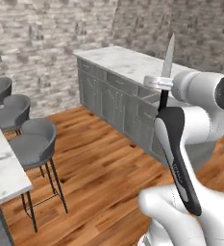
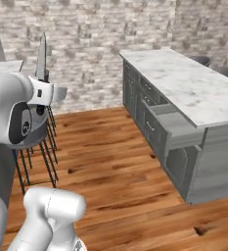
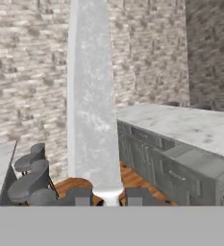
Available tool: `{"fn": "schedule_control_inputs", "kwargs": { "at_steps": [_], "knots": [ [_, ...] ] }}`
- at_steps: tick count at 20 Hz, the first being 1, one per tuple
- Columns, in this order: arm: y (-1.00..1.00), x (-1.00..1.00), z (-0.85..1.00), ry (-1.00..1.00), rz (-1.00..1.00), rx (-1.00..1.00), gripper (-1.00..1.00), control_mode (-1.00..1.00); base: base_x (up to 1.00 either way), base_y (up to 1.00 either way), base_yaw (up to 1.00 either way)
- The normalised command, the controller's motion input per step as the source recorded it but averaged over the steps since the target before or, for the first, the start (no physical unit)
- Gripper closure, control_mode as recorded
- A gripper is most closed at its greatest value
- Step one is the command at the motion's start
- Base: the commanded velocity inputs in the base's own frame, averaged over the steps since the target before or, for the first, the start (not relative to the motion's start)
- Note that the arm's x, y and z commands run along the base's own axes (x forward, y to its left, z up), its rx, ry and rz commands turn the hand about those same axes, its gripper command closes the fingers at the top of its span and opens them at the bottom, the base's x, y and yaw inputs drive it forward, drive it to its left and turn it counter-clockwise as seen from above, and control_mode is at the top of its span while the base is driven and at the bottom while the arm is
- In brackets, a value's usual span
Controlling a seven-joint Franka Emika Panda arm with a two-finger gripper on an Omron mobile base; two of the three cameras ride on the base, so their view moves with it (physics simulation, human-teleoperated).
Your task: Pick up the metallic utensils from the counter and place them in the open drawer. Make sure not to pick up any wooden utensils.
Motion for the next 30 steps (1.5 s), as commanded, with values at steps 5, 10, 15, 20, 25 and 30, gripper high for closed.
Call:
{"fn": "schedule_control_inputs", "kwargs": {
  "at_steps": [5,10,15,20,25,30],
  "knots": [
    [0.0,0.0,0.0,0.0,0.0,0.0,1.0,1.0,0.7,-0.85,-0.42],
    [0.0,0.0,0.0,0.0,0.0,0.0,1.0,1.0,0.72,-0.58,-0.07],
    [0.0,0.0,0.0,0.0,0.0,0.0,1.0,1.0,0.38,-1.0,0.27],
    [0.0,0.0,0.0,0.0,0.0,0.0,1.0,1.0,0.36,-0.74,0.49],
    [0.0,0.0,0.0,0.0,0.0,0.0,1.0,1.0,0.29,-0.27,0.43],
    [0.0,0.0,0.0,0.0,0.0,0.0,1.0,1.0,0.25,-0.14,0.36]
  ]
}}
